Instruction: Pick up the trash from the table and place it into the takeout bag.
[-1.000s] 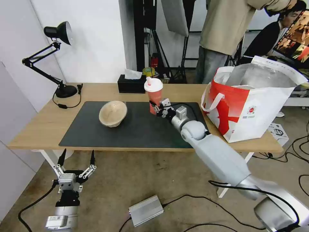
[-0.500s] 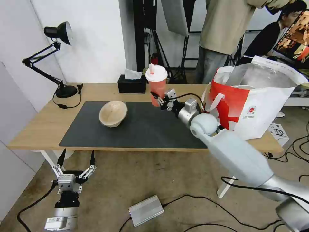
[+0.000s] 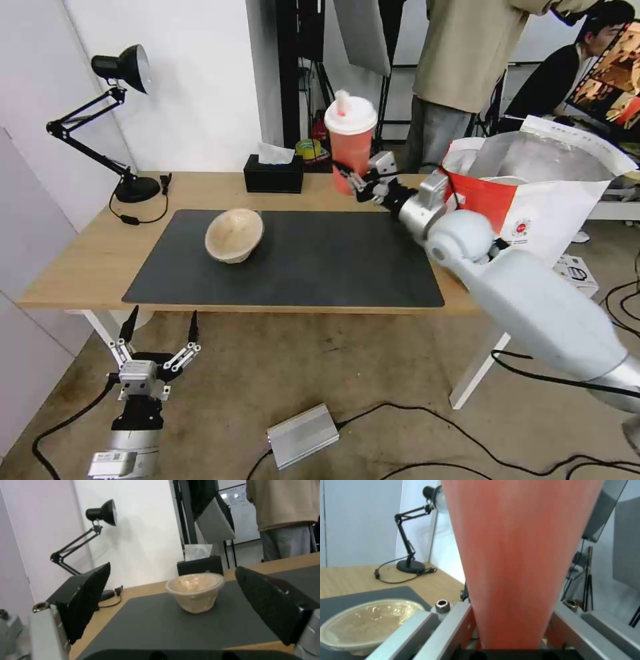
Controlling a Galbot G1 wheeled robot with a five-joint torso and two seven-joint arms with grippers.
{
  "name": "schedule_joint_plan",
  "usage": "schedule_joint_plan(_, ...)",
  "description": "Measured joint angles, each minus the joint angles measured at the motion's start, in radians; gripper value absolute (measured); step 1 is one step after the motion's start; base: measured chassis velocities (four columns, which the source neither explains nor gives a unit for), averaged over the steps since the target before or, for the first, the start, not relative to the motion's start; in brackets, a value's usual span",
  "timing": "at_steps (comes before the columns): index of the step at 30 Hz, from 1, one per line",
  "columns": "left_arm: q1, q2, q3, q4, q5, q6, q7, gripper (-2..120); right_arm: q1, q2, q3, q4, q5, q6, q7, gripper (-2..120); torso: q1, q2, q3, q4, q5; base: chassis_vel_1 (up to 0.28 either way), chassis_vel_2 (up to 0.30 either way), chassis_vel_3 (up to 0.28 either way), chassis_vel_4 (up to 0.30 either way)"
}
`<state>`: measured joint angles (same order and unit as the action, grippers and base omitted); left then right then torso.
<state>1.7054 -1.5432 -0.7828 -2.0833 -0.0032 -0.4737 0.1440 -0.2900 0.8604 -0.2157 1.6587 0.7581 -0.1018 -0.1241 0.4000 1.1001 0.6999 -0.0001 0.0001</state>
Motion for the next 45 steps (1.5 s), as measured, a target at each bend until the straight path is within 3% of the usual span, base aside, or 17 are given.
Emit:
schedule_joint_plan(6, -0.003, 0.002, 0.011, -0.001, 0.009, 0.004, 0.002, 100, 0.008, -0.064, 0.042, 0.036, 0.027, 0.0, -0.017, 8, 0.0, 0.0, 0.0, 0.0, 0.0, 0.0, 0.0, 0.0, 0.0)
schedule_joint_plan(30, -0.006, 0.013, 0.03, 0.003, 0.022, 0.003, 0.004, 100, -0.057, -0.19, 0.253, 0.13, 0.084, -0.002, -0.028, 8, 0.0, 0.0, 0.0, 0.0001, 0.0, 0.0, 0.0, 0.0, 0.0)
schedule_joint_plan(45, -0.01, 0.019, 0.051, -0.004, 0.022, 0.0, 0.032, 100, -0.102, -0.374, 0.367, 0.129, -0.009, -0.006, -0.145, 8, 0.0, 0.0, 0.0, 0.0, 0.0001, 0.0, 0.0, 0.0, 0.0)
